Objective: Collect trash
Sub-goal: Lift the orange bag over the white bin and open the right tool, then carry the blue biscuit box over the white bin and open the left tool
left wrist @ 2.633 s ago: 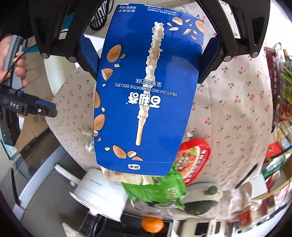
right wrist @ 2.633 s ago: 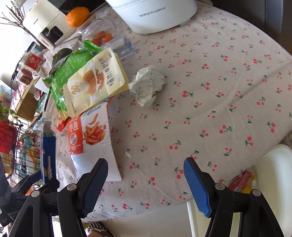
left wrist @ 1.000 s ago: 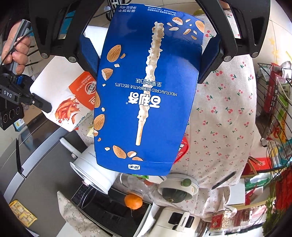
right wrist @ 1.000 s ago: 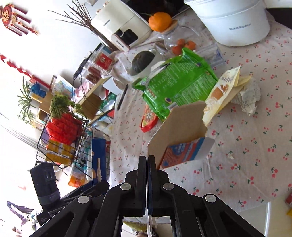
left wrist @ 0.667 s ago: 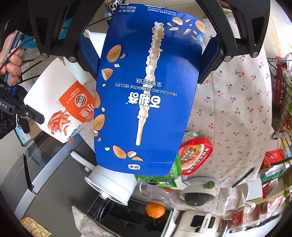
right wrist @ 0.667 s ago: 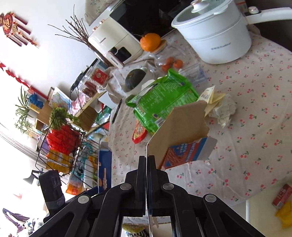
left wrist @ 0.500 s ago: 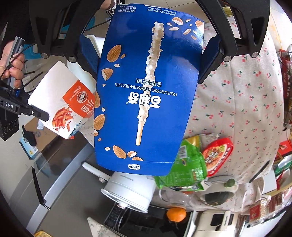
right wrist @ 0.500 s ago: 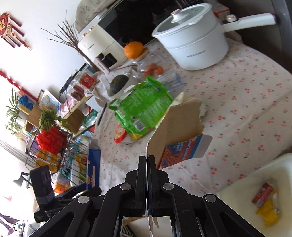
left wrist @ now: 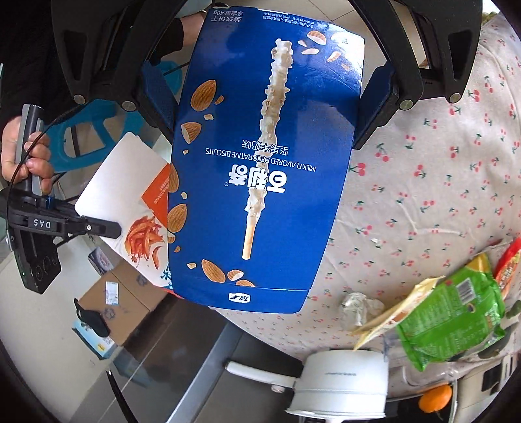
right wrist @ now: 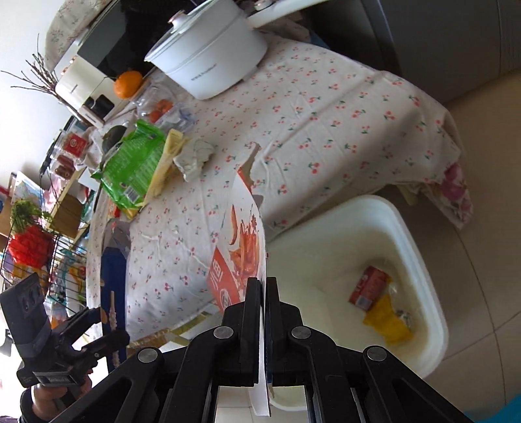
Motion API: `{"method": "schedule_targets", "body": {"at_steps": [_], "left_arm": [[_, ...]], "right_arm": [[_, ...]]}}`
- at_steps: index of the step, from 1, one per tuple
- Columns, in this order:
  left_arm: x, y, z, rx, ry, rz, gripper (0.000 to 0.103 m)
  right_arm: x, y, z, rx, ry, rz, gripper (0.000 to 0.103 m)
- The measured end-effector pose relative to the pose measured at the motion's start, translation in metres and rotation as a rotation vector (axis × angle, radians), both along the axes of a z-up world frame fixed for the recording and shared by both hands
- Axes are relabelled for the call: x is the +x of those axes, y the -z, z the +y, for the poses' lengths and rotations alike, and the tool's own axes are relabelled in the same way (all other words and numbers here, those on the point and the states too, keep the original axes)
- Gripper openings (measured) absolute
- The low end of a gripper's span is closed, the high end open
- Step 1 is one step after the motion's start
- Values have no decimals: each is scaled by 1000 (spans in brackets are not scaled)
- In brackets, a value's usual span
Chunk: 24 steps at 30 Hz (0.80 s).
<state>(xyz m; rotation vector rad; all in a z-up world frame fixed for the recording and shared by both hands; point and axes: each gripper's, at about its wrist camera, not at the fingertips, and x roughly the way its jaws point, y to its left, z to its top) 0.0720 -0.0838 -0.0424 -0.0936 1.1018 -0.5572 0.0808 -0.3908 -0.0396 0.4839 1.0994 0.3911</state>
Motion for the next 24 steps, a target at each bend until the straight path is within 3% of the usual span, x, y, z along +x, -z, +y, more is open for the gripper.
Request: {"method": "schedule_targets", "body": {"at_steps": [6,13,24], "left_arm": [[3,11,-26,5,44,13,98],[13,21,-27,11,31,31,98],[18,23,-24,15,12,41,98]], "right_arm": [[-9,-4,-17,-5,8,-3,1],[-3,20,-10,-66,-17,78,1],[29,94,23,-113,-56,230,1]]}}
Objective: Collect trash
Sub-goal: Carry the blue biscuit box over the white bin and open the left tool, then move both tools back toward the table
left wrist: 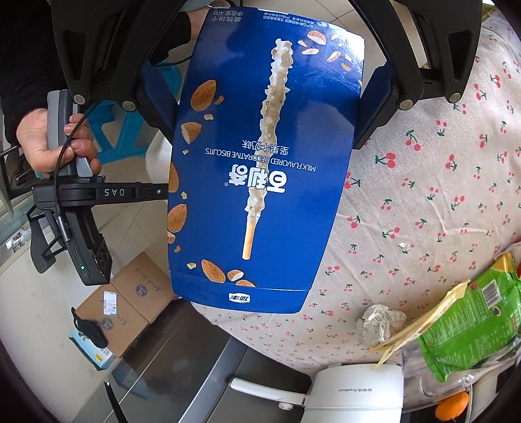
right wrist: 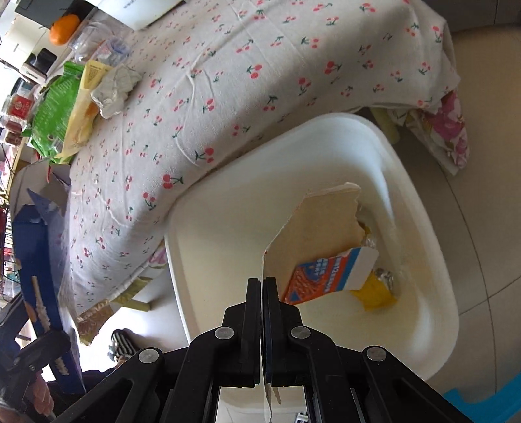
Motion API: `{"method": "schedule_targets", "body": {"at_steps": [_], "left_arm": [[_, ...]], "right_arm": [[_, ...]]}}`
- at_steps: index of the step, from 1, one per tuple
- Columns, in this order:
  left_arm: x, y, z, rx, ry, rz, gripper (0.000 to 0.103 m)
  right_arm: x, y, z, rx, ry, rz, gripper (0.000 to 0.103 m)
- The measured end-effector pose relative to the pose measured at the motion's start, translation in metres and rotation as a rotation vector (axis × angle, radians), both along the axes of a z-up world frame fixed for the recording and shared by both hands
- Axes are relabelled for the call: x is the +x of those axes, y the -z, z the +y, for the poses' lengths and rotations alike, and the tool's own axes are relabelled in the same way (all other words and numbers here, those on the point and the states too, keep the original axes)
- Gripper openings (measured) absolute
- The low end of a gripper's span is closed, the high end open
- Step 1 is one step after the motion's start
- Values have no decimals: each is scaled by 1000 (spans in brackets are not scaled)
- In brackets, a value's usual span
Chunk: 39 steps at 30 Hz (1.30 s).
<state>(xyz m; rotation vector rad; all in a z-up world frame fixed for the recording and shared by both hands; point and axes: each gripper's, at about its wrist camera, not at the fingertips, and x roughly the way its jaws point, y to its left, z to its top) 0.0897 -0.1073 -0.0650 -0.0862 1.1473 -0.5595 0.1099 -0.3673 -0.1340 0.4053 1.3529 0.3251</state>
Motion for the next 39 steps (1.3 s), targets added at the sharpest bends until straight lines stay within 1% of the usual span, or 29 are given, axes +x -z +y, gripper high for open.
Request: {"method": "schedule_targets", "body": {"at_steps": [4,5,6,7,8,10,13,16,20,23,25,27,31,36,39], "left_arm": [[1,0,-6,-1,14,8,98],[2,0,-11,0,28,8,98],[2,1,-15,3,45,9,98],[2,2,-21,6,63,10,98],[2,4,-28,10,82,14,98],[3,10,-45,21,121,32,98],[6,22,-71,41,171,52,98],[11,32,-94,52,208,47,98],[18,42,-114,72,241,2,98],[23,49,-124,80,261,-38,98],[24,51,-130,114,275,-67,99],[21,48,-132,138,285,-93,100],[14,38,-124,146,280,-128,100],[8,25,-102,171,247,-165,100],[4,16,-83,168,215,-176,100]], "right_arm": [[6,7,10,19,-40,37,11],[6,7,9,29,-42,48,26],[4,3,7,34,-35,45,35],[2,-2,3,21,-29,29,47],[0,-9,0,-3,-23,7,51],[-5,-23,-10,-42,-2,-32,52],[-12,-40,-33,-63,59,-69,54],[-17,-56,-56,-93,122,-108,58],[-22,-69,-79,-138,196,-126,61],[-25,-75,-91,-148,232,-137,64],[-25,-76,-95,-149,248,-135,65],[-24,-76,-97,-156,249,-129,66],[-23,-76,-93,-166,239,-129,68],[-22,-81,-84,-176,226,-145,70],[-21,-85,-76,-178,214,-154,72]]}}
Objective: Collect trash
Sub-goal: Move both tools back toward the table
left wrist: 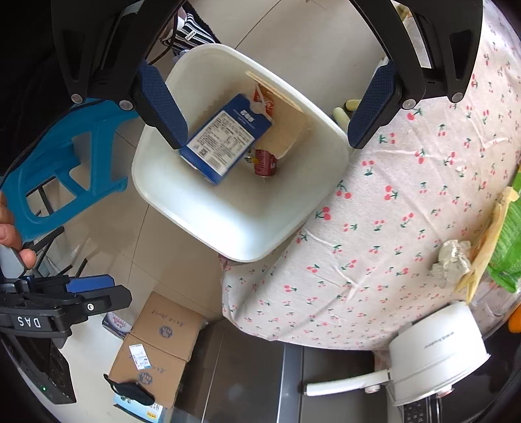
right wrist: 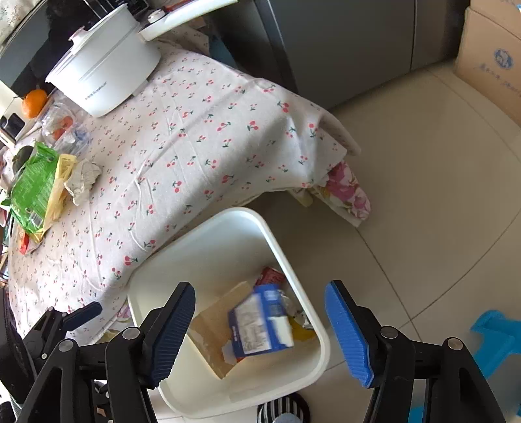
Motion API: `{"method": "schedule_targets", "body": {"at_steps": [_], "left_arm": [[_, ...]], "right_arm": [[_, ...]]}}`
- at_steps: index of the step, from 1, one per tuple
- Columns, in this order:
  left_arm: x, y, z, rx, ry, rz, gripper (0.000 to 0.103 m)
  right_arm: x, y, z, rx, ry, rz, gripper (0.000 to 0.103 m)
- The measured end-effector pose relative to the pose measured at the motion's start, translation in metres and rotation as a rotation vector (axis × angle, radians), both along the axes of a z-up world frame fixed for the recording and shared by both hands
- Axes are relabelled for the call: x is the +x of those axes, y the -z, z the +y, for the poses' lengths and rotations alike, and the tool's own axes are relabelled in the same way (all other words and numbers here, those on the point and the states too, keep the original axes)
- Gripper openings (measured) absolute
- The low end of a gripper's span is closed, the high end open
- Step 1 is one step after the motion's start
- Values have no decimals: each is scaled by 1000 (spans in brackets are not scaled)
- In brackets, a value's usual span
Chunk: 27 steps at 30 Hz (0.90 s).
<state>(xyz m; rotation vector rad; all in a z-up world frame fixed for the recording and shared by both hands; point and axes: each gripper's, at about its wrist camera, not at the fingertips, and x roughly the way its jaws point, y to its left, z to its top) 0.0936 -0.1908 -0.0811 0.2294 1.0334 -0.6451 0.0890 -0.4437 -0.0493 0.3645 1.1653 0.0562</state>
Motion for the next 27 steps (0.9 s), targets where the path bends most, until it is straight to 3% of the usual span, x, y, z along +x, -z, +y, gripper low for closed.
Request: {"method": "schedule_targets", "body": {"at_steps": [13,22,27], "left_arm": [[-2,-44,123,-36,-248,-74,102],[7,-66,220,-18,-430,-134,103],[25,-62,255,-5,-513,-141,103]], "right_arm": [[20,-19,72,-49,-107,-44,79],[56,-21,164,-40,-221,-72,82],[80,-8,218,-21,-272,-86,82]]}}
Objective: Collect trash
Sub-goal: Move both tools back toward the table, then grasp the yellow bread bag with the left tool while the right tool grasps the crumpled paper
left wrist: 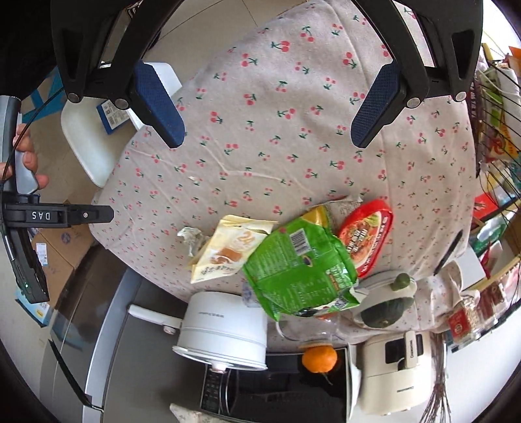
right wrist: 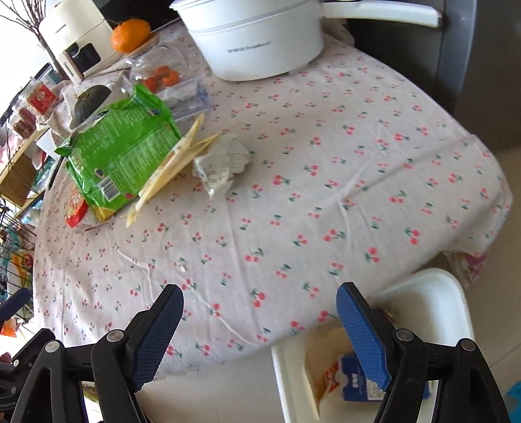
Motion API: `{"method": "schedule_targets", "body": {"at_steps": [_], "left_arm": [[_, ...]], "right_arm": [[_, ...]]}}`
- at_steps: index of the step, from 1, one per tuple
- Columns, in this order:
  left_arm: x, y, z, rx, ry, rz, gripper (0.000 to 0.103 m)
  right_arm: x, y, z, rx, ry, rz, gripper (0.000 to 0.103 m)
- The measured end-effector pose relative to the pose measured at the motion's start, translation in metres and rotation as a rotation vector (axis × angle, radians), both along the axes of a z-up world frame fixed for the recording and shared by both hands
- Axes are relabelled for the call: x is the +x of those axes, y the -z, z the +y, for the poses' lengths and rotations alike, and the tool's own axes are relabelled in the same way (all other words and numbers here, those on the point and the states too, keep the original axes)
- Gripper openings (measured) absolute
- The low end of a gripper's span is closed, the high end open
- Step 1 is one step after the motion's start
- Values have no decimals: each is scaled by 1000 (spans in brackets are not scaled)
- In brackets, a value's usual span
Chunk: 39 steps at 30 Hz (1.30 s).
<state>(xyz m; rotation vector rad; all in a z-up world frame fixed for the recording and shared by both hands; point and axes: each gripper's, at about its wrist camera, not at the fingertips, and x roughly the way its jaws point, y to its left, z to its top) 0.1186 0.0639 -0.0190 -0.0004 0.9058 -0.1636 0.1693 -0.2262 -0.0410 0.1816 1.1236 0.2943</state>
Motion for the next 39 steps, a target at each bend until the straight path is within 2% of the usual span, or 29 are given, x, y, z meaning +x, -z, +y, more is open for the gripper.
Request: {"method": "schedule_targets", "body": {"at_steps": [4,7,11,14,17,19,21,22,24,27,32,39], "left_arm": [[22,10,-7,49,20,-1,103],[44,19,-28,57,78,-6,103],[76,36,-56,90,104,-17,100],[100,48,-70,110,95,-28,90],[120,56,-79,101,85,-32,83],[129,61,-82,91,87,-42,73],[137,64,-83,71,82,-44,59],[139,66,-82,58,79,-38,55],[142,68,-81,39,76,-21,31],[138,62,-75,19,61,-25,14],[119,30,-51,-85,17,-49,3],[82,-1,-16,-150,-6,-54,1]], "right_arm": [[22,24,24,-11,2,26,82],[36,36,28,0,20,50,82],[48,43,22,-59,39,33,82],[55,44,13,-97,61,24,82],[58,45,5,-90,76,29,82],[60,47,3,-73,79,37,82],[61,48,2,-63,83,44,82],[61,49,3,-59,81,47,82],[62,49,6,-56,73,47,82],[64,49,11,-68,67,38,82],[73,50,18,-61,83,16,82],[93,51,43,-8,37,-76,82]]}}
